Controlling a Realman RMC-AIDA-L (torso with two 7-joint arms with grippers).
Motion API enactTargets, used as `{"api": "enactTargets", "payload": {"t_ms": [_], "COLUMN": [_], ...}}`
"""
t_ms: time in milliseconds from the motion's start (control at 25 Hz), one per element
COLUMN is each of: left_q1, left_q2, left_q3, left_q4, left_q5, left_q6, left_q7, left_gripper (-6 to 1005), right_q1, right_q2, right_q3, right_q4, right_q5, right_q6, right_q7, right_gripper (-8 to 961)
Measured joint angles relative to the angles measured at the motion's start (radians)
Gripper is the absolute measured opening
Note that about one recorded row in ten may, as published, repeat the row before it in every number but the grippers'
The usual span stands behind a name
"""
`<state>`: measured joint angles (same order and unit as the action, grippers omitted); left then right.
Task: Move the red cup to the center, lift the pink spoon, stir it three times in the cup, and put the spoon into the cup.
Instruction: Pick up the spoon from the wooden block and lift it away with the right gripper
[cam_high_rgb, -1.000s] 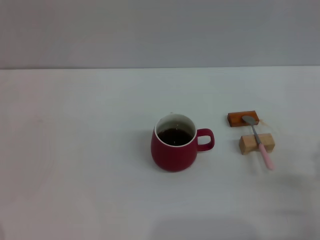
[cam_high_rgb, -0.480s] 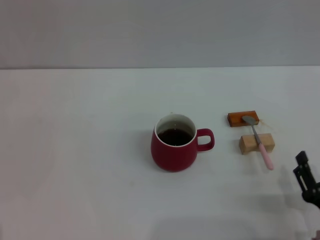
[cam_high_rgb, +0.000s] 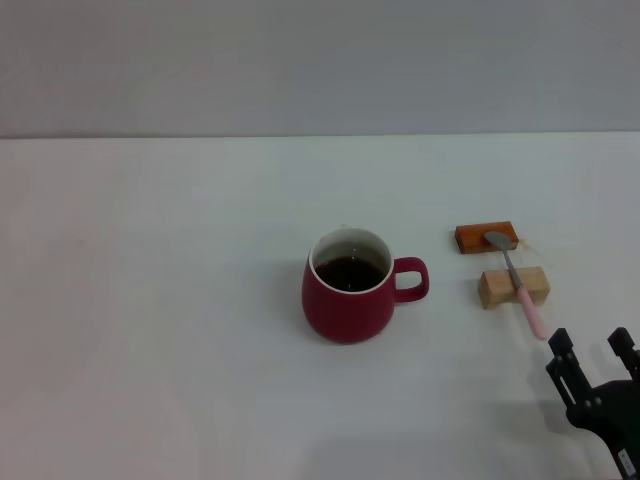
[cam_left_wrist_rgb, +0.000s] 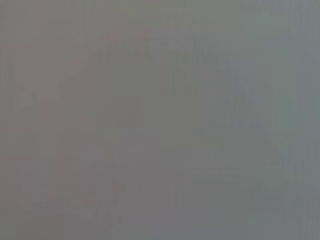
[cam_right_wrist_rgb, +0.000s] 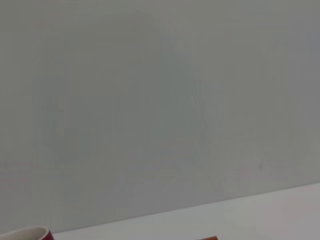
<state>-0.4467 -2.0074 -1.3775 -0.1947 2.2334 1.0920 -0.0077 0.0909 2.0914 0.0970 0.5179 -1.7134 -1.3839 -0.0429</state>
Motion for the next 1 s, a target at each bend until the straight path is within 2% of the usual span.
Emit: {"api": "enactTargets", "payload": {"t_ms": [520, 1000], "left_q1": [0.003, 0.008], "left_q2": [0.002, -0.005], "left_q3": [0.009, 0.009], "left_q4": [0.002, 0.001], "left_q5": [0.001, 0.002], "left_q6": [0.012, 0.032], "left_q7": [0.034, 0.038], "left_gripper": [843, 843], "right_q1": [0.059, 0.11], "right_q2": [0.001, 0.001], "right_q3": [0.007, 0.029], "right_q4": [0.005, 0.005], "right_q5": [0.0, 0.002], "right_q6": [0.124, 0.169], "right_q7": [0.008, 0.003], "right_gripper": [709, 708]}}
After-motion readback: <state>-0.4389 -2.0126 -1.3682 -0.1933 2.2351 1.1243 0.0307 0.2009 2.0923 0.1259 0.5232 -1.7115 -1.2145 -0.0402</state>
